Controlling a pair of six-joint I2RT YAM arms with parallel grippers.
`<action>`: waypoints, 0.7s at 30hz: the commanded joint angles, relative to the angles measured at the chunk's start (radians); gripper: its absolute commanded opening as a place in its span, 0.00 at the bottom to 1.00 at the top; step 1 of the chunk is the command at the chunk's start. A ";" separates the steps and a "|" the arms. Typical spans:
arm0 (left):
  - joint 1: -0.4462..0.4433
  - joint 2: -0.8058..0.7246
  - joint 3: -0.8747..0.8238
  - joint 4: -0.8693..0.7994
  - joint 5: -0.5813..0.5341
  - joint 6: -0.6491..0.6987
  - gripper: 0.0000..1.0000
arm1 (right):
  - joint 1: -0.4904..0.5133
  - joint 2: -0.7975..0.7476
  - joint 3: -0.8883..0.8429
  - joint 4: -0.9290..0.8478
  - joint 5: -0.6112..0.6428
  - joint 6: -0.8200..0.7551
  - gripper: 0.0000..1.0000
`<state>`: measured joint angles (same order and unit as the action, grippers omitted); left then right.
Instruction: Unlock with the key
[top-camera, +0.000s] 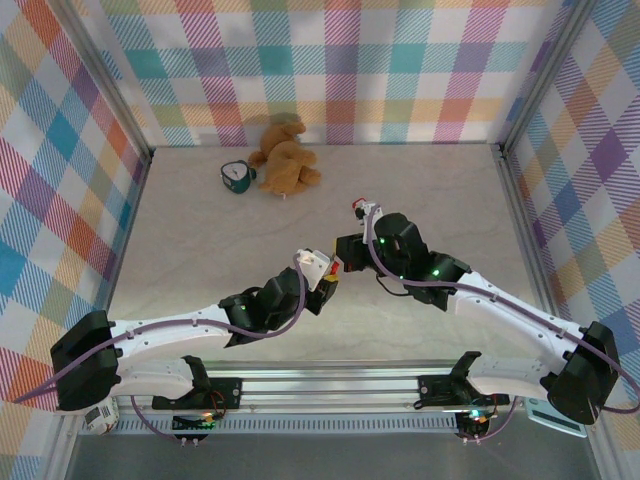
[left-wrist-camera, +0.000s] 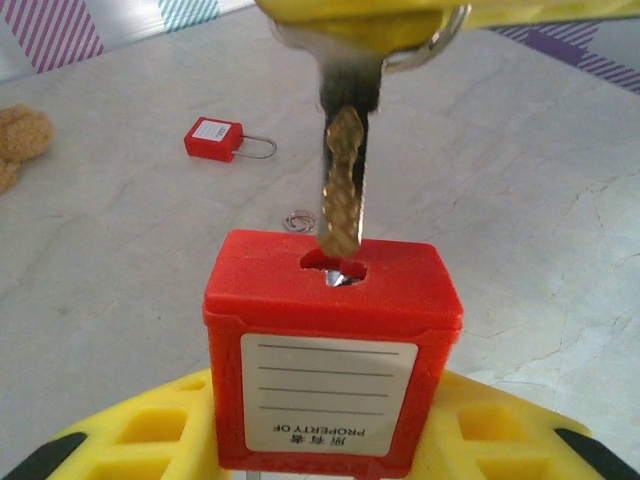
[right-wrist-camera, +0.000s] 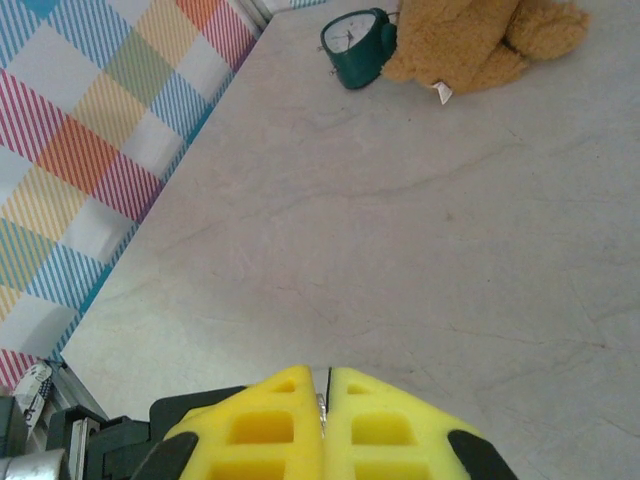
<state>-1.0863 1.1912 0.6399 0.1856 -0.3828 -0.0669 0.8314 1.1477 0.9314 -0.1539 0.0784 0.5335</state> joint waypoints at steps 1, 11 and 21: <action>-0.012 -0.027 0.006 0.029 0.005 -0.017 0.32 | 0.000 -0.006 0.045 -0.011 0.029 -0.033 0.03; -0.014 -0.031 0.007 0.030 -0.011 -0.018 0.32 | 0.000 0.000 0.014 -0.030 -0.010 -0.010 0.03; -0.014 -0.032 0.006 0.046 -0.028 -0.017 0.32 | 0.002 0.029 -0.014 -0.015 -0.055 0.038 0.03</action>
<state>-1.0908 1.1847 0.6395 0.1776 -0.3874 -0.0669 0.8307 1.1553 0.9340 -0.1711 0.0582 0.5472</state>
